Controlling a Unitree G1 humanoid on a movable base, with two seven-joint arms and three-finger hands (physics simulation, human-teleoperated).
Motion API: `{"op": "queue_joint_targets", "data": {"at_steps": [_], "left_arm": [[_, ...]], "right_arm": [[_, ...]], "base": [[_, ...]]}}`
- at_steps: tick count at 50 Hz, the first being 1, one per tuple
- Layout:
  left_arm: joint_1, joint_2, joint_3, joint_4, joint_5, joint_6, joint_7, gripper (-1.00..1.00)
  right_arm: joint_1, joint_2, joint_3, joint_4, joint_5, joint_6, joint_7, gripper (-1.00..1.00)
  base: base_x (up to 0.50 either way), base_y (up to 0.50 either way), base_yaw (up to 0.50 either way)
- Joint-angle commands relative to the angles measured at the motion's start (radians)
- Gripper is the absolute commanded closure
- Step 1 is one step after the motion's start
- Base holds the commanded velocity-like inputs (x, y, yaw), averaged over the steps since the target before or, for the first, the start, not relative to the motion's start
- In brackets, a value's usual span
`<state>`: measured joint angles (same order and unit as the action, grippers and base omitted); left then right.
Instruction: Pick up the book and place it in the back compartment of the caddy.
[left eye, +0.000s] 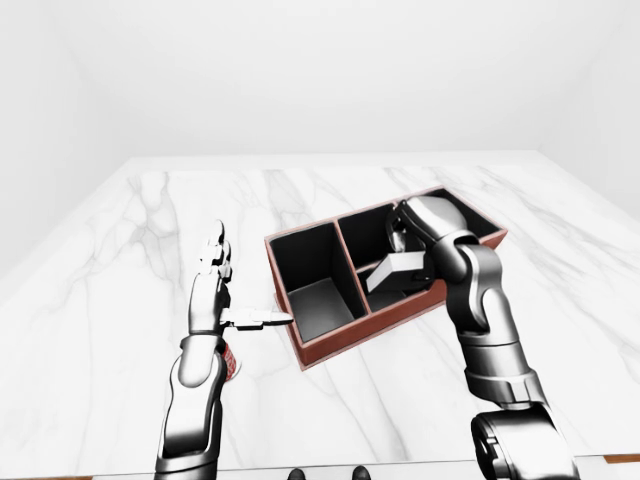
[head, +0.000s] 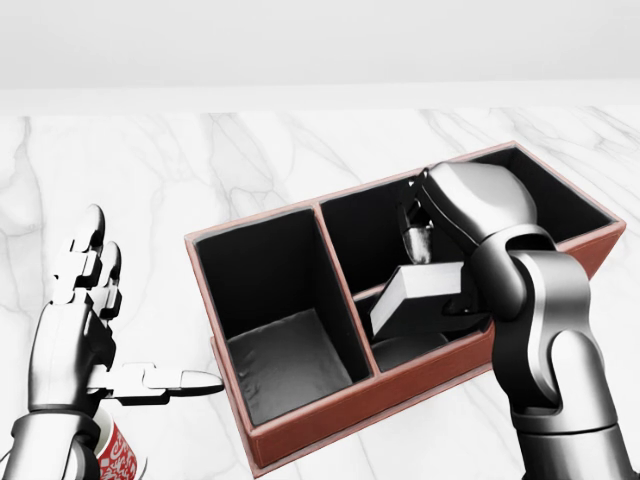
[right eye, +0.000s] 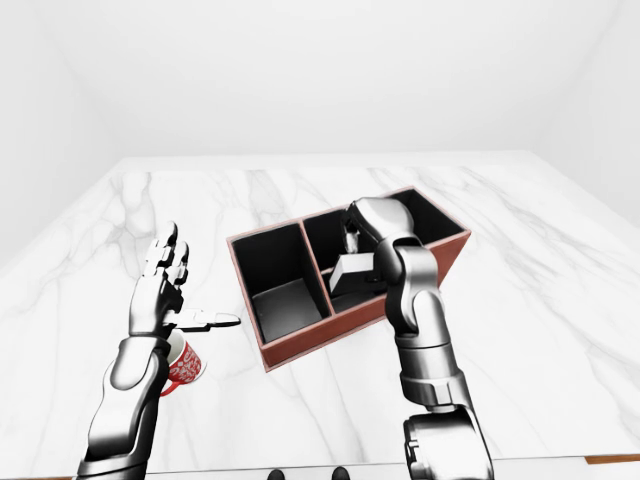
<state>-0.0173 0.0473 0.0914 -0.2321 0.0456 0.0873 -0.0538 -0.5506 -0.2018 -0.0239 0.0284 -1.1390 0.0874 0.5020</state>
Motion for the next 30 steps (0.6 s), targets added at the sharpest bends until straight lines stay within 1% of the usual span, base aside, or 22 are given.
{"op": "queue_joint_targets", "data": {"at_steps": [1,30], "left_arm": [[0.001,0.0,-0.001,-0.001,0.0,0.0,0.0,-1.0],[0.003,-0.001,-0.002,-0.003,0.001,0.0,-0.002,-1.0]], "right_arm": [[0.007,0.0,-0.004,0.006,-0.023,0.0,-0.033,1.0],[0.004,0.005,0.001,0.057,-0.033,0.0,-0.071,1.0]], "base": [[0.0,0.0,0.0],[0.0,0.0,0.0]]}}
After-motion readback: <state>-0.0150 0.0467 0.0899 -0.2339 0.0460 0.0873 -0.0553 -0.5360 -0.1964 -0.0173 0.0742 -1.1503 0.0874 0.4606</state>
